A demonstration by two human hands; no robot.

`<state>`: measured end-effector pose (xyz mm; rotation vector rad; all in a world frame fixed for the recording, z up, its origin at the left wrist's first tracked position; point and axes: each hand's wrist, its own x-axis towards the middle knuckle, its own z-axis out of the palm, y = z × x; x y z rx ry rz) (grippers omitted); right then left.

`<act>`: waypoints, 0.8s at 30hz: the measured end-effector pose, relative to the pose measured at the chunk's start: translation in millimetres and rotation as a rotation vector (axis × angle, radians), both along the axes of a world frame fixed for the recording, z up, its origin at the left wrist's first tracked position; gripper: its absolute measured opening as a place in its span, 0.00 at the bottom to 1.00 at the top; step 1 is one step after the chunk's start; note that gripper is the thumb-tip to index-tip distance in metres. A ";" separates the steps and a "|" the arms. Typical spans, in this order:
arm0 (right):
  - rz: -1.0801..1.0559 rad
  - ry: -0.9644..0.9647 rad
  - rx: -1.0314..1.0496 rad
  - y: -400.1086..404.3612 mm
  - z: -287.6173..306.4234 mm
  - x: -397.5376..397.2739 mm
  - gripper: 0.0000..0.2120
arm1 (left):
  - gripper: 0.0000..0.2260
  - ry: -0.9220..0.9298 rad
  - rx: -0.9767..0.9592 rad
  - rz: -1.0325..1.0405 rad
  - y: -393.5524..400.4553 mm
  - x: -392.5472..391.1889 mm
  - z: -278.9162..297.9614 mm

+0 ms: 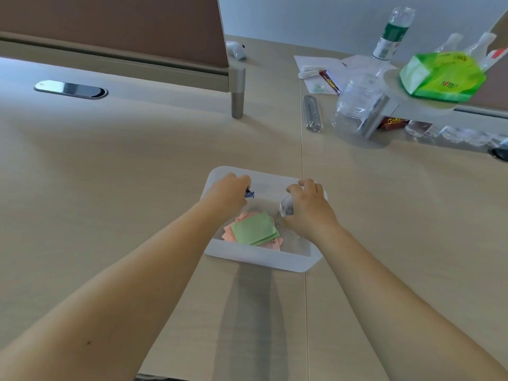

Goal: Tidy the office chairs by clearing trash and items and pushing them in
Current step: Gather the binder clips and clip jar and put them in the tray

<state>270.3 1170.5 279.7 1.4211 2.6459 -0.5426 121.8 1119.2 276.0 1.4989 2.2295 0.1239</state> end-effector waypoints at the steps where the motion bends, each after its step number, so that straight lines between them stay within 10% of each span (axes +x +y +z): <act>1: -0.006 0.037 -0.007 -0.1 1.3 0.2 0.26 | 0.15 0.027 -0.013 -0.016 1.9 0.1 -1.7; 8: -0.032 0.236 -0.077 -5.6 12.0 3.4 0.24 | 0.21 0.067 0.009 0.024 -0.8 3.5 6.2; 24: 0.144 0.853 -0.312 -123.2 92.7 18.6 0.02 | 0.09 -0.194 0.778 0.632 -190.1 74.6 110.1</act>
